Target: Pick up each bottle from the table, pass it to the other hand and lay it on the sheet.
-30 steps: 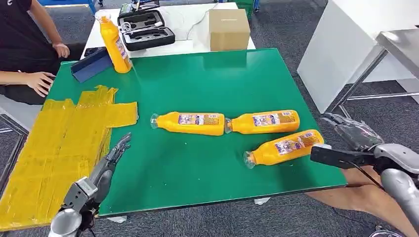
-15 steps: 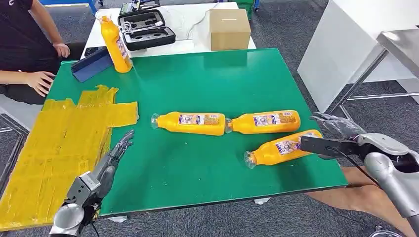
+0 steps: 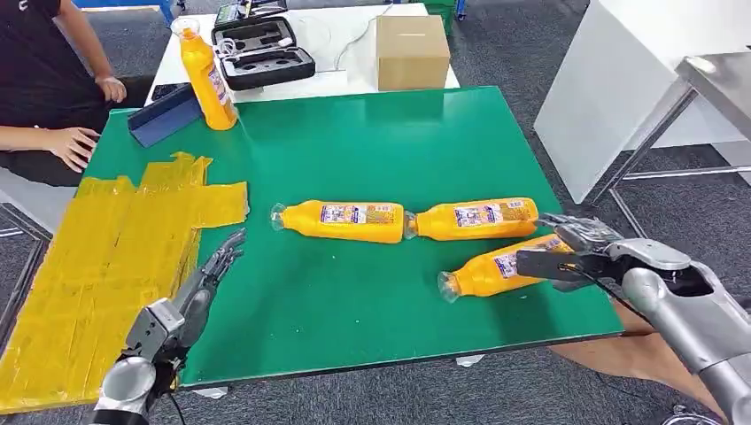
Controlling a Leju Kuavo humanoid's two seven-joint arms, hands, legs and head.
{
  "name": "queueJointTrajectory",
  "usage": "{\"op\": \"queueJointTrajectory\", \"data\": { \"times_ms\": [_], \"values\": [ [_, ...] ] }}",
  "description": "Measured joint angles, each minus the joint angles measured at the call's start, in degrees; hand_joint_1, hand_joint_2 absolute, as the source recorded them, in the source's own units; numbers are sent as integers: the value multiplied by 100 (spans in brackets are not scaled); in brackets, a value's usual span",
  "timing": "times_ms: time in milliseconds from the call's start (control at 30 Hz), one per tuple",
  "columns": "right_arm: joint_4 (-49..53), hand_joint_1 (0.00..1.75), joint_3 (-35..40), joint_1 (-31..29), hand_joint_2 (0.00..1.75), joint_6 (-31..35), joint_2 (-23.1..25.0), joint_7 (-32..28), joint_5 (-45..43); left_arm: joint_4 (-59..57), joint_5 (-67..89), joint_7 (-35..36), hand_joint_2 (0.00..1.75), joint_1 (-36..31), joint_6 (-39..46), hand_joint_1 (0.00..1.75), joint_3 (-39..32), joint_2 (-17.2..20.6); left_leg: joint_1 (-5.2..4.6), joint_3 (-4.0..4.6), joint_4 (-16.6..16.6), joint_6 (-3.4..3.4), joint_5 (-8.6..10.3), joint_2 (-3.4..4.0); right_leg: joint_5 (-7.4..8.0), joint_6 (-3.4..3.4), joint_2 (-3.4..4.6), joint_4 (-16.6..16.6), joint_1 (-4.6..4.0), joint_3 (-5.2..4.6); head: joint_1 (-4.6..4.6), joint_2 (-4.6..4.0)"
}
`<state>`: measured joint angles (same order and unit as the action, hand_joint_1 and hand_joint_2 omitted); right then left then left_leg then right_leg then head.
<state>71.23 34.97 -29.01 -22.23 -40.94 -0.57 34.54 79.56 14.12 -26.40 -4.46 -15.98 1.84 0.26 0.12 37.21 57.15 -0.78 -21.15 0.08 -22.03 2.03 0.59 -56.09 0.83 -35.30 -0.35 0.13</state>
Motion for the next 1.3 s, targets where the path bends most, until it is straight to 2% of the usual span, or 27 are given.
{"op": "queueJointTrajectory", "data": {
  "times_ms": [500, 533, 567, 600, 767, 933, 1133, 1200, 1300],
  "values": [
    [-1043, 0, 573, -87, 175, 599, 724, -13, 809, -98, -79, 101, 0, -105, 13, 0, 81, 0, 1, -2, 0, 1, 1, 0, 0, 0, 0, 0, -1, 0, 2, 0],
    [-1155, 70, 609, -85, 175, 683, 795, -13, 971, -105, -94, 107, 0, -106, 9, 0, 85, 0, 2, -3, 0, 1, 1, 0, 0, 0, 0, 0, -1, 0, 0, 0],
    [-1266, 150, 634, -84, 175, 772, 872, -13, 1133, -107, -112, 116, 0, -108, 2, 0, 90, 0, 2, -4, 0, 1, 0, 1, 0, 0, 1, 0, -1, 0, 2, 0],
    [-1399, 175, 651, -87, 175, 921, 966, 2, 1325, -109, -116, 125, 0, -116, -11, 0, 94, 0, 3, -8, 0, 1, 0, 2, 0, 0, 2, 0, -2, 2, -2, 0],
    [-2220, 175, 754, -267, 175, 1213, 1436, -55, 1834, -216, -131, 173, 0, -236, -33, 0, 179, 0, 5, -79, -2, 20, -27, 38, -6, -10, 35, 5, -6, 45, 4, 0],
    [-2557, 175, 813, -429, 175, 1158, 1543, -212, 1823, -334, -177, 188, 0, -319, -42, 0, 205, 2, 5, -125, -4, 7, -58, 42, -31, -18, 35, 10, -10, 36, 4, 0],
    [-2719, 175, 830, -509, 175, 1137, 1606, -234, 1803, -411, -184, 188, 0, -336, -42, 0, 212, 7, 8, -131, -3, 20, -32, 42, -12, -16, 35, 7, -13, 51, 2, 0],
    [-2725, 175, 830, -515, 175, 1132, 1613, -234, 1799, -433, -184, 188, 0, -337, -42, 0, 212, 9, 8, -130, -3, 16, -27, 41, -10, -17, 35, 6, -13, 98, 2, 0],
    [-2732, 175, 830, -520, 175, 1119, 1622, -234, 1797, -439, -184, 188, 0, -340, -42, 0, 214, 13, 8, -134, -2, 17, -26, 42, -9, -17, 35, 7, -13, 104, 2, 0]
  ]
}}
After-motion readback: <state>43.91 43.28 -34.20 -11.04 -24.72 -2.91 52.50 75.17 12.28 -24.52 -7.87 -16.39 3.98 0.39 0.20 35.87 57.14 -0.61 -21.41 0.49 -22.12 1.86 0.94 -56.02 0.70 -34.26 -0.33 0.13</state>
